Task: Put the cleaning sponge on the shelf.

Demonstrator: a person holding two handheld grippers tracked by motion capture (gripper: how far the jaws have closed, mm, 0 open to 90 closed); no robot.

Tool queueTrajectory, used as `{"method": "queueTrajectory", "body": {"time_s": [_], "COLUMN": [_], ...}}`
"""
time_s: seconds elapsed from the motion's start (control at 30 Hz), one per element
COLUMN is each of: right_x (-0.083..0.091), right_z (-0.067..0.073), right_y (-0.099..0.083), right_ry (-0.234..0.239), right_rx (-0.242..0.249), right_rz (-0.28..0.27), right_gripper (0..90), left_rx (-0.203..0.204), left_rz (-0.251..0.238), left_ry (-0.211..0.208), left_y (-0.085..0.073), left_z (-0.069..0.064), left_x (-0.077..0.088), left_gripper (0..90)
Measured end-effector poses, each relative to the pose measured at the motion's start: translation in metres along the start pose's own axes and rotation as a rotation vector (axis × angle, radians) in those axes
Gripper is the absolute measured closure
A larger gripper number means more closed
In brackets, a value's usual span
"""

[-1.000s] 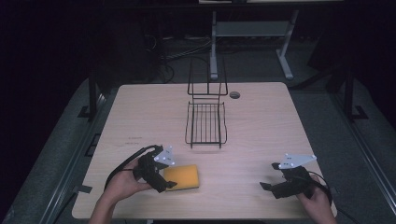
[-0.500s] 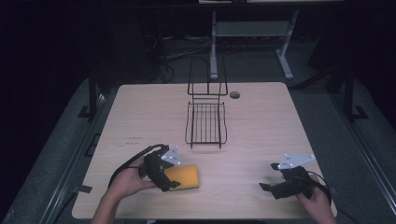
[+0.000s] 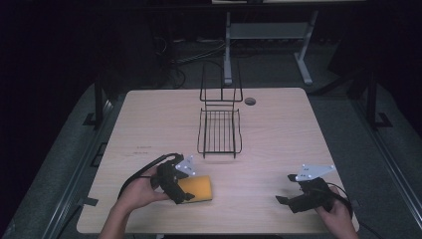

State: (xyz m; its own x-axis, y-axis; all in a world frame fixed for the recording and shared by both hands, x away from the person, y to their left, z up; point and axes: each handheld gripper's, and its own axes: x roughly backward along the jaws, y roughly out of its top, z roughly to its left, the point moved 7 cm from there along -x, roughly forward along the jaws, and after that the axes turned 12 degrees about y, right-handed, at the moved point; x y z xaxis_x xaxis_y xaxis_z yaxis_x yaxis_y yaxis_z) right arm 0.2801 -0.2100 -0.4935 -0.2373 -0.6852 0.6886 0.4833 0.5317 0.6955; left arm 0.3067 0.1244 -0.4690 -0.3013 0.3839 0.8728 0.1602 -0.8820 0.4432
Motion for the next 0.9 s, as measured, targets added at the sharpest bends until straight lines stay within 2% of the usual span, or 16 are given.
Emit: {"method": "queueTrajectory", "body": {"time_s": [0.53, 0.9], "right_x": [0.000, -0.001], "right_z": [0.003, 0.004], "right_y": [0.001, 0.001], "right_ry": [0.010, 0.015], "right_rx": [0.006, 0.012], "right_rz": [0.002, 0.008], "right_gripper": [13.7, 13.7], "left_rx": [-0.019, -0.034], "left_rz": [0.056, 0.075], "left_ry": [-0.015, -0.024], "left_y": [0.000, 0.000], "left_z": [0.000, -0.001], "left_x": [-0.015, -0.023], "left_gripper": [17.6, 16.7]}}
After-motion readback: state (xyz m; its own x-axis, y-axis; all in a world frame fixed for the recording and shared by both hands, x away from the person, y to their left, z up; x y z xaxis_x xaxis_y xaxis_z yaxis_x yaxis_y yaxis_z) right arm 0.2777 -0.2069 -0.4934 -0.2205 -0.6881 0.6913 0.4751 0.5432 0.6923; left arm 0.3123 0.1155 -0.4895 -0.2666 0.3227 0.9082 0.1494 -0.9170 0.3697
